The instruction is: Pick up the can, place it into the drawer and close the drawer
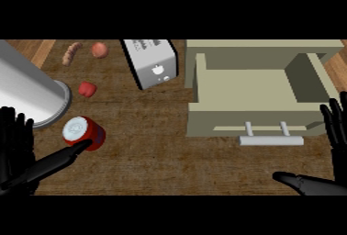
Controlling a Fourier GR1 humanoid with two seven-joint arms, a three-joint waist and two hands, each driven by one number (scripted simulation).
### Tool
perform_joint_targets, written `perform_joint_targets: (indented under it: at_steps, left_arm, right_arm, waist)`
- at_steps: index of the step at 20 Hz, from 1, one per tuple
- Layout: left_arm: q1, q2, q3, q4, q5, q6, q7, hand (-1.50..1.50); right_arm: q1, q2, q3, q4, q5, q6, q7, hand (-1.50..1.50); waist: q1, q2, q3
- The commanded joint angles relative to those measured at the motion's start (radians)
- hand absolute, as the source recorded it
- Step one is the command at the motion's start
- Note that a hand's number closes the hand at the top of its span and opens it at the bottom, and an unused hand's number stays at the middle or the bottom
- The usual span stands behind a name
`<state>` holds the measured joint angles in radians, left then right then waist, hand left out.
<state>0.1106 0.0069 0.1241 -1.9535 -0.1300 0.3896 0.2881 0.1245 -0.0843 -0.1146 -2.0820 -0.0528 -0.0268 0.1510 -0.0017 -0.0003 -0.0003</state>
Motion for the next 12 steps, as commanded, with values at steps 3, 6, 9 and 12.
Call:
perform_joint_targets:
  at_steps: [3,6,9,12]
  left_arm:
    - [0.021,-0.007,-0.096,0.188,0.041,0.126,-0.175,-1.50]
    - [0.024,-0.007,-0.054,0.261,0.075,0.080,-0.249,-1.50]
    - [0.053,-0.007,-0.042,0.274,0.076,0.090,-0.267,-1.50]
    - [-0.014,0.009,0.031,0.399,0.146,0.076,-0.344,-1.50]
  right_arm:
    - [0.034,-0.037,-0.046,-0.120,-0.064,0.040,0.081,-1.50]
    - [0.062,0.005,-0.033,-0.024,-0.019,0.048,-0.030,-1.50]
    - [0.029,-0.036,-0.110,-0.068,-0.082,0.059,0.031,-1.50]
    - [0.086,0.035,-0.005,-0.115,0.010,0.036,0.026,-1.50]
  waist:
    - [-0.004,-0.001,0.000]
    - [0.000,0.000,0.000]
    - [0.001,0.000,0.000]
    - [0.000,0.000,0.000]
